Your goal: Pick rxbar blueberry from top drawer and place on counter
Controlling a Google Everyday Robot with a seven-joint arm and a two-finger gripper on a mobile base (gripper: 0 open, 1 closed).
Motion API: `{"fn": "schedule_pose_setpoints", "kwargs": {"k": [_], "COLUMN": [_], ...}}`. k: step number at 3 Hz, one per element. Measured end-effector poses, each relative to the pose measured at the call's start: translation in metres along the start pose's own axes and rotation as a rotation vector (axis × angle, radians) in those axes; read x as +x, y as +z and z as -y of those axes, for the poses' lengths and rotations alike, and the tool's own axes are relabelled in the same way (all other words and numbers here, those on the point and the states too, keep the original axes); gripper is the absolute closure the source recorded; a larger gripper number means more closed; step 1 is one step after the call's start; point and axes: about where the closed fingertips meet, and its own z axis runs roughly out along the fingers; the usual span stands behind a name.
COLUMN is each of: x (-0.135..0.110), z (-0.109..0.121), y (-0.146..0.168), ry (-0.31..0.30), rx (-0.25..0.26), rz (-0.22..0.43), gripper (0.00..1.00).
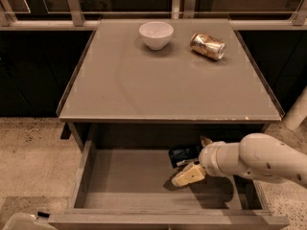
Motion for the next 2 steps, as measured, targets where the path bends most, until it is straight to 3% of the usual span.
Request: {"fn": "schedule_pose_setpoints", "kwargs": {"k": [2], "x": [0.001], "z": [0.007], "y": [0.029], "ry": [0.015], "rx": [0.021], "rz": [-0.002], "gripper": [0.0]}}
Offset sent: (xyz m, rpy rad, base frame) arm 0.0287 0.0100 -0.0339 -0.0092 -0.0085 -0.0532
